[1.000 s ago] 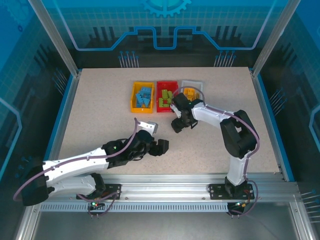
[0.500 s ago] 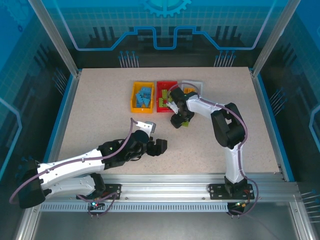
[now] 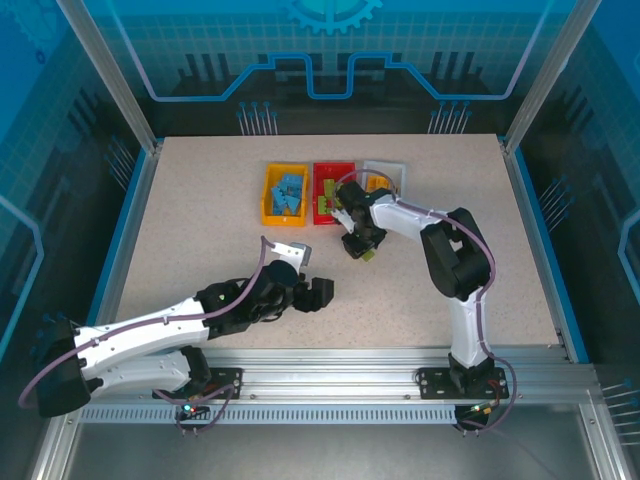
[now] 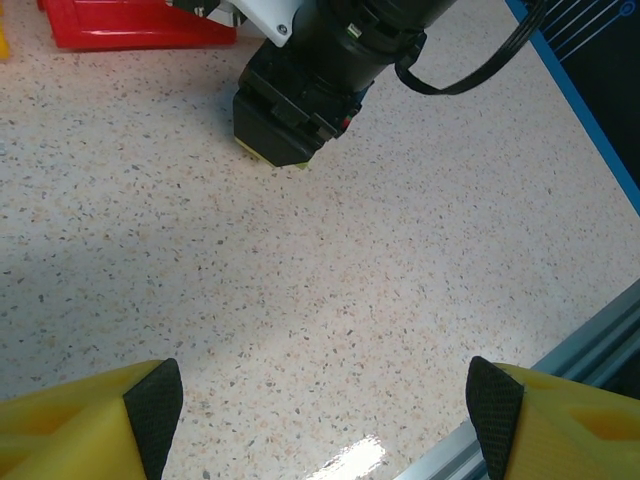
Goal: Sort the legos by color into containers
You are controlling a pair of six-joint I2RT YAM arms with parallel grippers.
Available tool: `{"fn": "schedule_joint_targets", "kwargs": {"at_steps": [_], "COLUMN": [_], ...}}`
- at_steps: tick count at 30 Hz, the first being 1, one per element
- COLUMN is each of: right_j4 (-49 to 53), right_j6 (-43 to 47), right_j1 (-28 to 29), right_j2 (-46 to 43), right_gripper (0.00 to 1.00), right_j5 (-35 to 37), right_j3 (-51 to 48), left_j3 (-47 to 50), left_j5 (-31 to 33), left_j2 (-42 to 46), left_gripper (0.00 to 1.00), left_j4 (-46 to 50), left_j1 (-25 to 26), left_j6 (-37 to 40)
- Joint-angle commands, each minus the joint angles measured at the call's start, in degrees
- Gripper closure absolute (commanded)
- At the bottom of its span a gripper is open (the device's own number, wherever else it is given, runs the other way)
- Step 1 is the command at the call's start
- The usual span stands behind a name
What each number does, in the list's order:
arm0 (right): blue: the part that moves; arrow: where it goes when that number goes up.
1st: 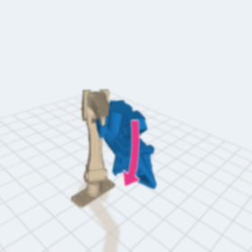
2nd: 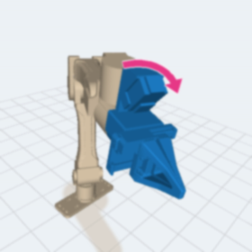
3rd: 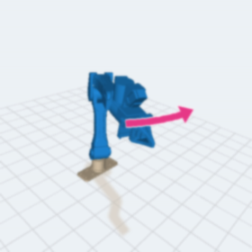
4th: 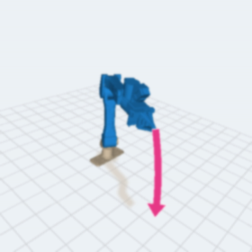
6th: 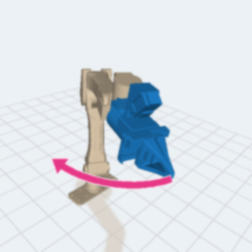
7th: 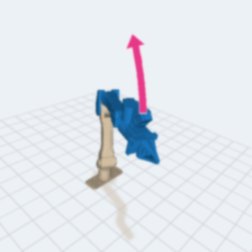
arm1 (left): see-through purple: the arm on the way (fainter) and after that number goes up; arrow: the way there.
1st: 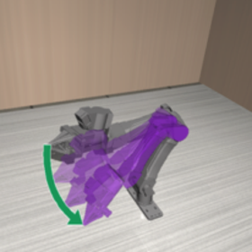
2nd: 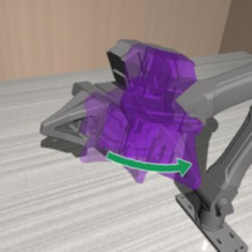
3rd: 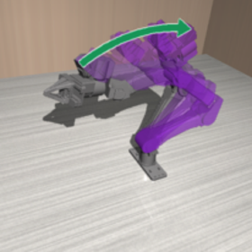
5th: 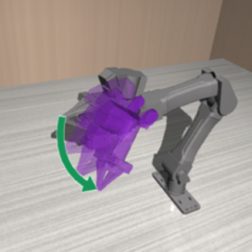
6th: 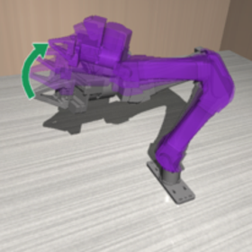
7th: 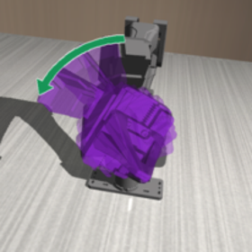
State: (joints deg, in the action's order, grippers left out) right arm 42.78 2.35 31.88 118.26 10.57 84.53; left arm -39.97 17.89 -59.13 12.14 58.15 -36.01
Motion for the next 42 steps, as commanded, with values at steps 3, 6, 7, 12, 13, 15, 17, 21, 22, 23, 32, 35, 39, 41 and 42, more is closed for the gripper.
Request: {"fn": "schedule_joint_targets", "kwargs": {"at_steps": [3, 6, 7, 12, 13, 15, 17, 21, 22, 23, 32, 35, 39, 41, 42], "right_j4": [2.99, 1.83, 1.41, 1.76, 1.88, 2.31, 3.88, 9.17, 10.52, 11.78, 16.14, 15.84, 15.14, 14.58, 14.36], "right_j6": [-2.29, -3.57, -4.42, -9.96, -11.55, -14.79, -18.07, -24.58, -25.72, -26.64, -30.54, -30.10, -28.92, -28.80, -28.78], "right_j1": [2.53, 3.44, 3.54, 3.19, 3.19, 3.03, 2.75, 1.34, 0.91, 0.67, -1.51, -1.78, -1.49, -1.30, -1.21], "right_j2": [-0.88, -5.11, -7.14, -11.92, -11.18, -8.47, -4.56, 6.47, 9.01, 11.92, 28.20, 28.83, 27.26, 25.42, 24.35], "right_gripper": [0.71, 0.73, 0.73, 0.72, 0.71, 0.71, 0.71, 0.71, 0.71, 0.71, 0.69, 0.63, 0.46, 0.42, 0.40], "right_j5": [6.38, 6.00, 5.75, 3.57, 3.15, 2.63, 3.16, 3.59, 3.34, 2.88, 1.06, 0.33, -0.54, -0.66, -0.85], "right_j3": [-2.89, -3.55, -3.51, 2.65, 5.13, 10.38, 16.87, 33.82, 37.86, 42.20, 61.09, 61.10, 60.35, 59.41, 59.05], "left_j3": [-0.11, -0.28, -0.69, -5.50, -6.32, -7.81, -9.37, -13.61, -14.40, -15.22, -15.20, -14.36, -13.50, -13.38, -13.41], "left_j5": [2.54, 3.68, 4.83, 12.47, 11.87, 10.11, 7.92, 2.95, 2.52, 1.98, -1.58, -1.98, -2.16, -2.31, -2.30], "left_j2": [2.60, 3.32, 3.74, 3.82, 3.56, 3.08, 2.18, -1.05, -1.75, -2.48, -5.55, -5.42, -4.96, -4.91, -4.89], "left_gripper": [0.21, 0.21, 0.21, 0.21, 0.20, 0.20, 0.21, 0.20, 0.20, 0.20, 0.20, 0.20, 0.20, 0.20, 0.20], "left_j4": [1.12, 2.31, 3.33, 11.06, 11.30, 11.34, 11.20, 11.27, 11.16, 10.96, 7.90, 7.84, 7.87, 8.06, 8.14], "left_j1": [0.39, 0.38, 0.38, -1.80, -3.49, -7.00, -10.62, -17.36, -18.10, -18.90, -20.46, -20.49, -20.47, -20.47, -20.48], "left_j6": [-0.29, -0.38, -0.44, -1.01, -0.86, -0.62, 0.03, 1.92, 2.52, 3.06, 3.05, 2.86, 2.52, 2.43, 2.38]}}
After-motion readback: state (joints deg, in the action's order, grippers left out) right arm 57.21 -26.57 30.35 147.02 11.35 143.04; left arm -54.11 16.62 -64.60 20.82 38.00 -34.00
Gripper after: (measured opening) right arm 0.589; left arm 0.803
